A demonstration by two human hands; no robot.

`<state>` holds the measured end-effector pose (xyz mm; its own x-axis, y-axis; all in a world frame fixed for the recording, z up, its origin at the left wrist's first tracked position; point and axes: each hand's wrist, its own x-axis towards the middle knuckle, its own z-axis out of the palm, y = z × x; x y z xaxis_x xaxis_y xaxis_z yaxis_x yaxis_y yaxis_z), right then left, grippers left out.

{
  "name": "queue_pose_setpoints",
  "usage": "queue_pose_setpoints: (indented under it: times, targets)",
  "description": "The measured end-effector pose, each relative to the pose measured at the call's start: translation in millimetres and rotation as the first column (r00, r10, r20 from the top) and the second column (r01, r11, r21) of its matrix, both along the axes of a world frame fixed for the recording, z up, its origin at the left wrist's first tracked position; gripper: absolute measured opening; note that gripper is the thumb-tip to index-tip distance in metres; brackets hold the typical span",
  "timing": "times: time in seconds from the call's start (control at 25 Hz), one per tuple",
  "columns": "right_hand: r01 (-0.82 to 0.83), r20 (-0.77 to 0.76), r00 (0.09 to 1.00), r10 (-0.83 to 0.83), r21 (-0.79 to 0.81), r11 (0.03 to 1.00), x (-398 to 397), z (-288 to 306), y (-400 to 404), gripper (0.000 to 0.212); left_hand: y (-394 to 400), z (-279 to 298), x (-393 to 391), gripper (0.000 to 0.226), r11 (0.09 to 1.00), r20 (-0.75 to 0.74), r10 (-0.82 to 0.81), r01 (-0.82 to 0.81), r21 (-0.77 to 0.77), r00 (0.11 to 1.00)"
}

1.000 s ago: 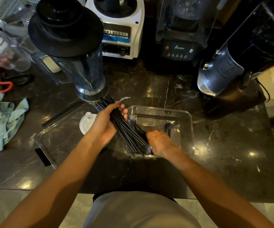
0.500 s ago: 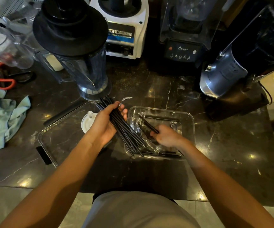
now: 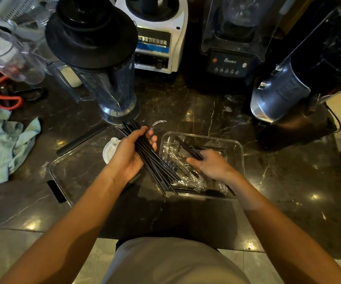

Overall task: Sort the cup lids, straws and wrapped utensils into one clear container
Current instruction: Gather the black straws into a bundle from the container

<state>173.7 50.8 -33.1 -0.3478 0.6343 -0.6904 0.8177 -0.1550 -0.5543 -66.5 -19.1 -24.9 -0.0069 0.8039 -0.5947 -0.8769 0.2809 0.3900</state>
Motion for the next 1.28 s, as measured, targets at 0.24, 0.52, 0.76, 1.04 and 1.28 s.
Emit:
queue_pose_setpoints:
  times: [0.24,0.52,0.76,1.04,1.28]
  targets:
    - [-0.197,0.186,0.971,0.148,0.281,0.939,37.0,28.3,12.2,0.024,0.3,0.5,1.7,0.012,1.0,-0.012,-0.002,0.002,0.011,1.0]
    - [-0.305,0.406,0.897,0.175,0.28,0.91,43.5,48.0,9.0,0.023,0.3,2.7,5.3,0.009,1.0,-0.009,-0.019,0.019,0.003,1.0]
    - [-0.349,0.404,0.872,0.278,0.114,0.93,53.4,79.8,17.3,0.043,2.8,3.2,7.5,0.007,1.0,-0.012,-0.019,0.019,0.002,1.0]
    - [-0.233,0.227,0.95,0.216,0.052,0.971,56.8,78.0,16.9,0.034,7.1,6.7,11.6,0.007,1.0,-0.014,-0.022,0.022,0.009,1.0]
    - [-0.409,0.174,0.906,0.386,0.122,0.904,31.2,54.6,-2.9,0.013,5.1,10.7,-1.8,0.009,1.0,-0.009,0.009,-0.009,0.016,1.0]
